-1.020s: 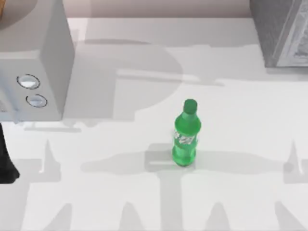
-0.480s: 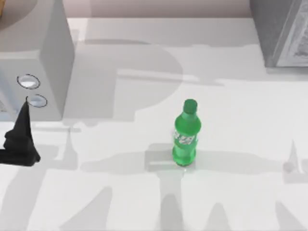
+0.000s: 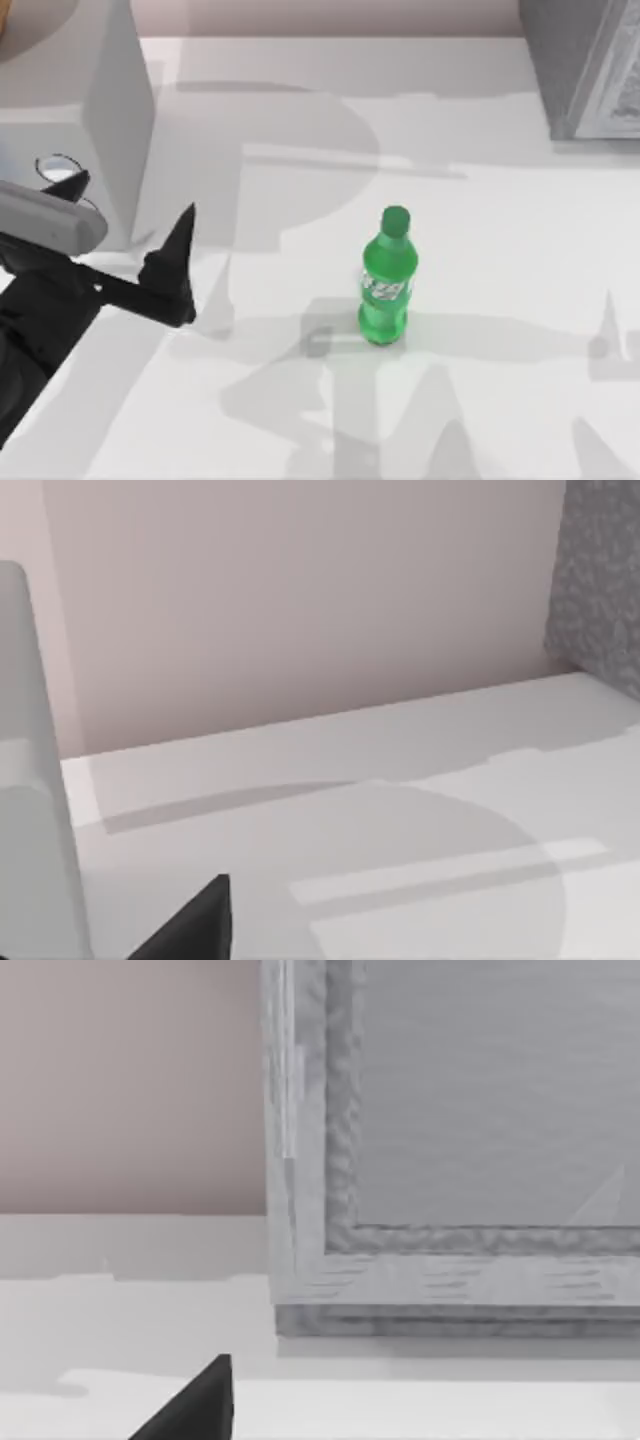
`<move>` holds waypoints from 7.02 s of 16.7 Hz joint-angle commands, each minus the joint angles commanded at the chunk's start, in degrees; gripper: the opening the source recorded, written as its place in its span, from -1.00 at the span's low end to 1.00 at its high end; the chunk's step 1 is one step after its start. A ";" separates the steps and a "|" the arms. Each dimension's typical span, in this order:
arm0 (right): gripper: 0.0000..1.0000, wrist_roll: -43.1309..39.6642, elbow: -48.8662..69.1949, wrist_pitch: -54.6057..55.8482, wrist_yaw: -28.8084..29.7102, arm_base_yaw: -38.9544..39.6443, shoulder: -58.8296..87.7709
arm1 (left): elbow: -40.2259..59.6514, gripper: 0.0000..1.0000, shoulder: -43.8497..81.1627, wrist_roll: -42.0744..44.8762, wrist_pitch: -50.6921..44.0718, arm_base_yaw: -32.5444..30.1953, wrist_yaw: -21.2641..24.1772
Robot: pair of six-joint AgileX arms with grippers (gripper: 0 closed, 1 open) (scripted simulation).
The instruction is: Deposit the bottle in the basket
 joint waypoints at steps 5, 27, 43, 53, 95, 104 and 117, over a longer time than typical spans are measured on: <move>1.00 0.00 0.00 0.00 0.00 0.00 0.00 | 3.53 1.00 22.59 0.24 17.98 -9.05 0.23; 1.00 0.00 0.00 0.00 0.00 0.00 0.00 | 11.52 1.00 60.05 0.29 46.07 -23.58 0.51; 1.00 0.00 0.00 0.00 0.00 0.00 0.00 | 26.02 0.40 65.00 0.25 36.61 -23.66 0.55; 1.00 0.00 0.00 0.00 0.00 0.00 0.00 | 26.02 -1.00 65.00 0.25 36.61 -23.66 0.55; 1.00 0.00 0.00 0.00 0.00 0.00 0.00 | 18.60 -1.00 -58.96 -1.35 -80.00 -31.38 -8.49; 1.00 0.00 0.00 0.00 0.00 0.00 0.00 | 28.60 -1.00 -46.89 0.92 -80.01 -24.57 -2.82; 1.00 0.00 0.00 0.00 0.00 0.00 0.00 | 76.44 -1.00 11.09 0.52 -75.40 19.38 5.68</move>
